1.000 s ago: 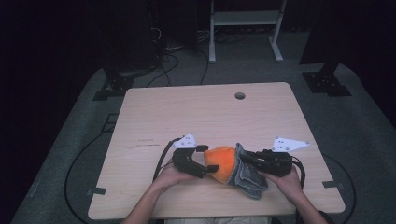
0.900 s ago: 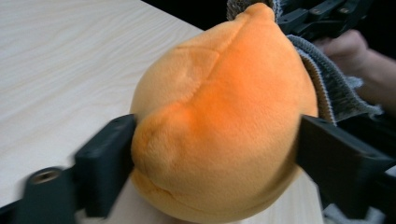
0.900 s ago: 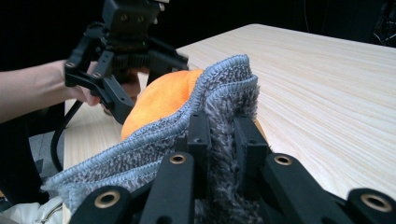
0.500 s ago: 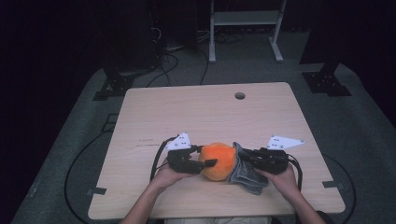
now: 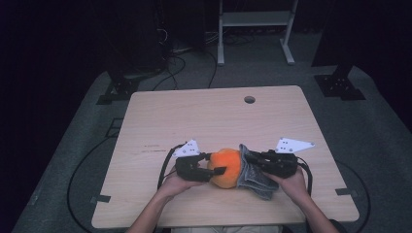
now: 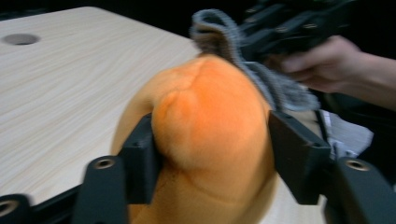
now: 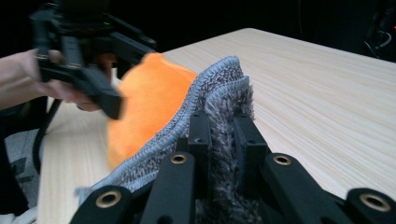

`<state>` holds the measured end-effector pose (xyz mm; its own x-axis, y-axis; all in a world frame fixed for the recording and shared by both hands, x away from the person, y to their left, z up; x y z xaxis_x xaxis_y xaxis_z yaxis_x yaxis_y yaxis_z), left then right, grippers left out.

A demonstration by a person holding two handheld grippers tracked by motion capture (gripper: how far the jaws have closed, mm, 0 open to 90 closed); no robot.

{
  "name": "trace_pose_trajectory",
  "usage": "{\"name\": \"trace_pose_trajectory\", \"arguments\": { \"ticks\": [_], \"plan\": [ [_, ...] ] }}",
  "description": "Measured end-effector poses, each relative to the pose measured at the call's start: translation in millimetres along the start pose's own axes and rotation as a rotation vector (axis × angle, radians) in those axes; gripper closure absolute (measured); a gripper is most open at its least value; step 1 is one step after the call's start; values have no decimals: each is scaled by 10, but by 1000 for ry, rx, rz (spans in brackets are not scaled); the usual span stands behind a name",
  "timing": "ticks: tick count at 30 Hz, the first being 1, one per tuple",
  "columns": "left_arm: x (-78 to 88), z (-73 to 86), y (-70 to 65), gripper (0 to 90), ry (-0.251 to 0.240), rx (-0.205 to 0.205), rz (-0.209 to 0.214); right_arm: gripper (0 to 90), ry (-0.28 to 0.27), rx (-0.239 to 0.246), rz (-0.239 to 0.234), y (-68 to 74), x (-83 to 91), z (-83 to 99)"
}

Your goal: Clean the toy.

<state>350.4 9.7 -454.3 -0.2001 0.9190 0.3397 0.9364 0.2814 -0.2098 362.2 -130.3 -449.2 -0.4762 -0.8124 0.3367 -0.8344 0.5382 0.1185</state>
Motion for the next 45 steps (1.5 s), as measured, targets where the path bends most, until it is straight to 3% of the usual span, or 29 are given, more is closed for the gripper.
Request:
{"name": "trace_pose_trajectory", "arguments": {
  "ticks": [2,4,6,8,9,10,16,19,27,31,34,39,40,42,45],
  "plan": [
    [7,-5,-1,286,-6,-2,20,789,5,8,28,-52,12,22],
    [-13,2,58,211,1,-10,-31,789,7,-19,24,-116,39,45],
    [-59,62,98,196,43,-15,-61,789,4,-29,21,-135,59,46],
    [-75,78,91,220,40,-21,-53,790,3,-28,13,-122,67,42],
    [-78,91,90,220,34,-40,-64,790,5,-20,12,-97,73,37],
    [-68,95,102,314,36,-50,-80,792,1,-1,-15,-1,115,7],
    [-96,96,119,373,27,-27,-89,791,-62,43,-134,334,181,-207],
    [-96,108,90,384,39,-46,-87,790,-11,88,-111,340,83,-185],
    [-75,154,97,430,39,-30,-71,788,14,27,6,-51,29,-73],
    [-61,163,100,429,40,-31,-70,788,40,34,48,-142,71,-16],
    [-77,157,93,425,36,-27,-72,789,41,26,35,-114,104,32],
    [-123,157,56,427,42,-45,-62,792,13,58,-61,160,92,-23],
    [-129,160,37,429,49,-55,-61,792,15,71,-62,195,77,-51],
    [-126,166,13,430,59,-69,-59,792,29,102,-48,191,42,-92],
    [-107,181,-15,431,71,-84,-44,792,25,71,-32,55,29,-140]
  ]
}}
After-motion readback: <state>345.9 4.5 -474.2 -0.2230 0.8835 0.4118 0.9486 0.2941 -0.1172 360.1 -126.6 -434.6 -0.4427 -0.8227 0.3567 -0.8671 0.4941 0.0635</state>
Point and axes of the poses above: each handheld gripper's, and its own axes: x roughly backward along the jaws, z roughly out of its underside, y roughly to its left, the point moved 10 cm from there along -x, roughly forward along the jaws, and after that the axes turned 2 degrees about z, right-handed, at the moved point
